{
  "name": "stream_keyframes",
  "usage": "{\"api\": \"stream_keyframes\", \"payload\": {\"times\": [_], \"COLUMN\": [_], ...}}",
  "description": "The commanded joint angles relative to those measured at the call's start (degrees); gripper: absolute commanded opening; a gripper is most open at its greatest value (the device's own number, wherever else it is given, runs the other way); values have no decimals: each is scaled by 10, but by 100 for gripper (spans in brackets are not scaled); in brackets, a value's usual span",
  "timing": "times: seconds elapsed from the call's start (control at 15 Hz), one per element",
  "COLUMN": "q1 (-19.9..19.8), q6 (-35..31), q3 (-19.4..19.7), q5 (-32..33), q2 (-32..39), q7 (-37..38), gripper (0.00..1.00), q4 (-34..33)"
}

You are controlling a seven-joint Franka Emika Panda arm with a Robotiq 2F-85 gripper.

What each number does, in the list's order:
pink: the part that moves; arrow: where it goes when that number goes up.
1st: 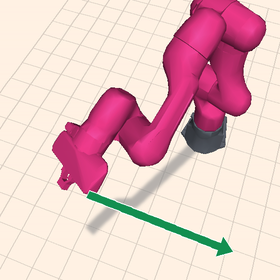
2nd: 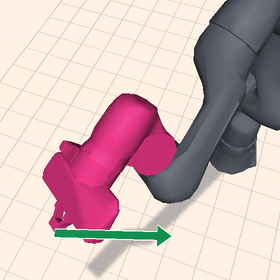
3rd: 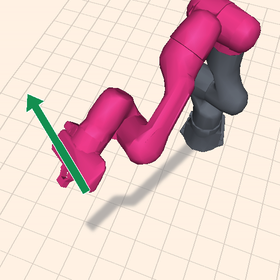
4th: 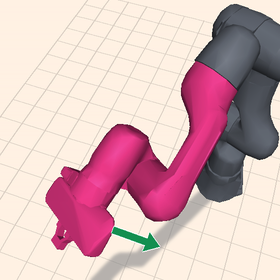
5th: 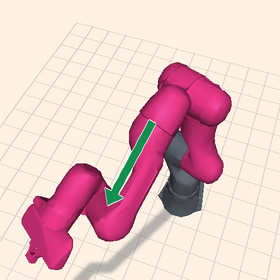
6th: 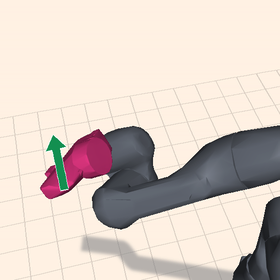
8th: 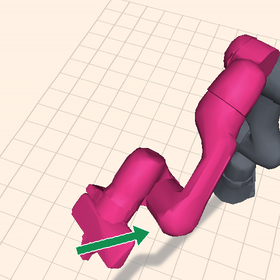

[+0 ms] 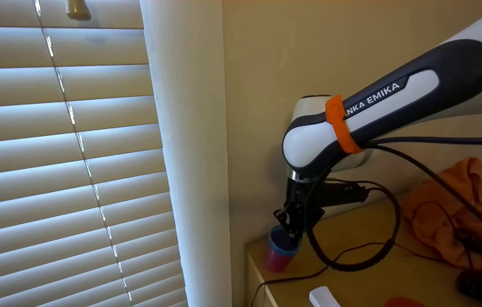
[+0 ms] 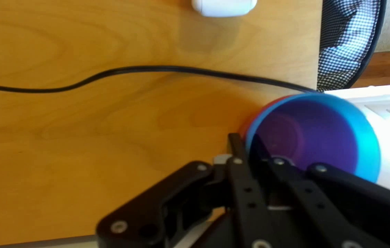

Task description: Place the stacked cups in the pink bowl

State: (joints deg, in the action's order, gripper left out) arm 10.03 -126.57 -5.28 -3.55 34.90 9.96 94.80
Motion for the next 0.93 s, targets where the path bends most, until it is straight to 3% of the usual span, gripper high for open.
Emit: {"api": "stream_keyframes", "payload": {"times": [0.0,0.13,0.6,0.87], "q1": [-1,0,-18,-35], "q6": [53,65,190,149], "q3": [-7,-3,25,32], "q5": [-7,-4,-35,-79], "q2": [-25,-59,-246,-338], "q7": [-8,4,141,213], "gripper": [0,2,2,2], "q4": [9,37,232,358]}}
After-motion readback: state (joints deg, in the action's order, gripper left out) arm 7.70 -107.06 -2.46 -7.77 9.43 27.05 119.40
